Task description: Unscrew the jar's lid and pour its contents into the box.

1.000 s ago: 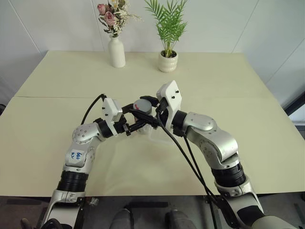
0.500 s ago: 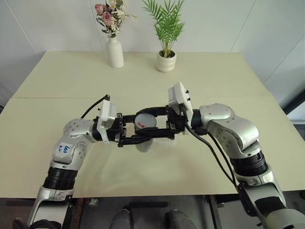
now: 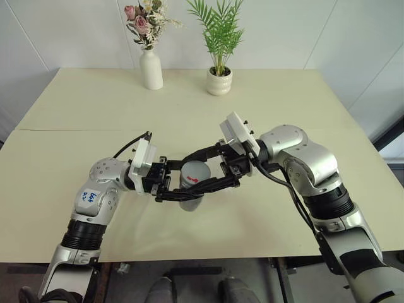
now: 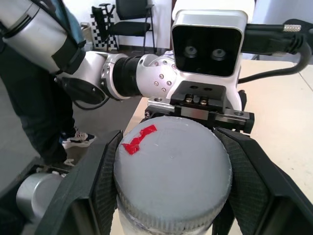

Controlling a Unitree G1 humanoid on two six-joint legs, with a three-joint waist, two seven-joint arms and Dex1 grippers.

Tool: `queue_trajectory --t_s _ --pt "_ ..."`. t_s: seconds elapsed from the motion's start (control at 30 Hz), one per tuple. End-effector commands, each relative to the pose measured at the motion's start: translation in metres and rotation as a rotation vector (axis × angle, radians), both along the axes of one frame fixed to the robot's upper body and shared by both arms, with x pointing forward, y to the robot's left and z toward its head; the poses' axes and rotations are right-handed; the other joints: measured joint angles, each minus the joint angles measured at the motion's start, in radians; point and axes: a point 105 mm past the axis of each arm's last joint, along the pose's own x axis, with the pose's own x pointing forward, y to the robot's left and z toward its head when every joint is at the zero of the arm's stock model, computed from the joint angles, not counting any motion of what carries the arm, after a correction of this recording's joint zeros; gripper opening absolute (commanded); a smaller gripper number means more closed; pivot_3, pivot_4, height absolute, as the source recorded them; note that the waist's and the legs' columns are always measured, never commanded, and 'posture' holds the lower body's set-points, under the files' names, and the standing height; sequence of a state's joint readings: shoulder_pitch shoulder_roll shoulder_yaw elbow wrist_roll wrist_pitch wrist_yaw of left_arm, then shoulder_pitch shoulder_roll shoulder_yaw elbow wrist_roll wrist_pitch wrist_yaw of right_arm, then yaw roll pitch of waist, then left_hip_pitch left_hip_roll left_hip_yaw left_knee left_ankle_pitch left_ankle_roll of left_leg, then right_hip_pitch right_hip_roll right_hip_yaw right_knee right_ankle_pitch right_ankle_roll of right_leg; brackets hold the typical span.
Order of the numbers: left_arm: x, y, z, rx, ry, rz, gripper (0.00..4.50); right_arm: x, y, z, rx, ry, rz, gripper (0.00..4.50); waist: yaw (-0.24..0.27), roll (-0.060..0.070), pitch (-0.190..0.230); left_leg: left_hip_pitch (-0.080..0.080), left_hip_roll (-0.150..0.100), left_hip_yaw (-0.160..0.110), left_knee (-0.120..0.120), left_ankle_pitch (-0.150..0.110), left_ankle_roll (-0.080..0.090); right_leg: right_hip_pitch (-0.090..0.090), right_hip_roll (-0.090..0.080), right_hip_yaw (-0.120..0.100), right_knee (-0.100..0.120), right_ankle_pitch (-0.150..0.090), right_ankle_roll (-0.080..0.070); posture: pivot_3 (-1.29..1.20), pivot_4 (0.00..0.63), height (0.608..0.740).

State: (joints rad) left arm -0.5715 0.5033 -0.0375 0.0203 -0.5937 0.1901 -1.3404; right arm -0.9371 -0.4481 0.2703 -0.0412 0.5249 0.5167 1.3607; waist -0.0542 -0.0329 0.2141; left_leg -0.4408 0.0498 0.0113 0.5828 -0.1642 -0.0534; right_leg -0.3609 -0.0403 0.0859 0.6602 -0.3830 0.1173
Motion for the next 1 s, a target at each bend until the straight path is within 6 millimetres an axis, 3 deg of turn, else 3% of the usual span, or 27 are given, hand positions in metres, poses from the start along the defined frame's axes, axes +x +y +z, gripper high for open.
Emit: queue_trajectory --t_s 0.03,0.23,0.27,0.4,0.63,1.0 --pt "0.002 0.000 -0.007 0.016 0.005 0.009 2.51 -0.016 0.008 0.017 0.040 -0.106 0.108 2.63 0.000 0.000 0.000 0.000 0.000 0.000 0.000 0.000 0.000 0.000 0.000 0.000 0.000 0.000 0.000 0.00 0.150 0.740" --pt "0.005 -0.002 -0.007 -0.002 -0.011 0.030 2.51 -0.014 0.007 0.015 0.045 -0.040 0.064 2.63 -0.001 0.000 0.000 0.000 0.000 0.000 0.001 0.000 0.000 0.000 0.000 0.000 0.001 0.000 0.000 0.00 0.150 0.740" --pt "0.005 -0.002 -0.006 -0.011 -0.013 0.034 2.51 -0.014 0.006 0.015 0.045 -0.029 0.060 3.35 -0.001 0.000 0.000 0.000 0.000 0.000 0.001 0.000 0.000 0.000 0.000 0.000 0.001 0.000 0.000 0.00 0.150 0.740" --pt "0.008 -0.003 -0.001 -0.050 -0.027 0.061 2.51 -0.010 0.005 0.019 0.104 -0.063 0.003 4.45 0.000 0.000 0.000 0.000 0.000 -0.001 0.002 0.000 0.000 0.000 0.000 0.000 0.002 0.000 0.000 0.00 0.150 0.740" --pt "0.012 0.004 0.005 -0.117 -0.050 0.138 2.51 0.005 -0.003 0.031 0.231 -0.092 -0.180 4.45 0.000 0.000 0.000 0.000 0.000 -0.001 0.002 0.000 0.000 0.001 0.000 0.000 0.002 0.000 0.000 0.00 0.150 0.740" --pt "0.021 0.016 0.009 -0.203 -0.076 0.269 2.51 0.020 -0.015 0.026 0.265 -0.065 -0.431 4.45 0.000 0.000 0.000 0.000 0.000 -0.001 0.002 0.000 0.000 0.001 0.000 0.000 0.002 0.000 0.000 0.00 0.150 0.740"
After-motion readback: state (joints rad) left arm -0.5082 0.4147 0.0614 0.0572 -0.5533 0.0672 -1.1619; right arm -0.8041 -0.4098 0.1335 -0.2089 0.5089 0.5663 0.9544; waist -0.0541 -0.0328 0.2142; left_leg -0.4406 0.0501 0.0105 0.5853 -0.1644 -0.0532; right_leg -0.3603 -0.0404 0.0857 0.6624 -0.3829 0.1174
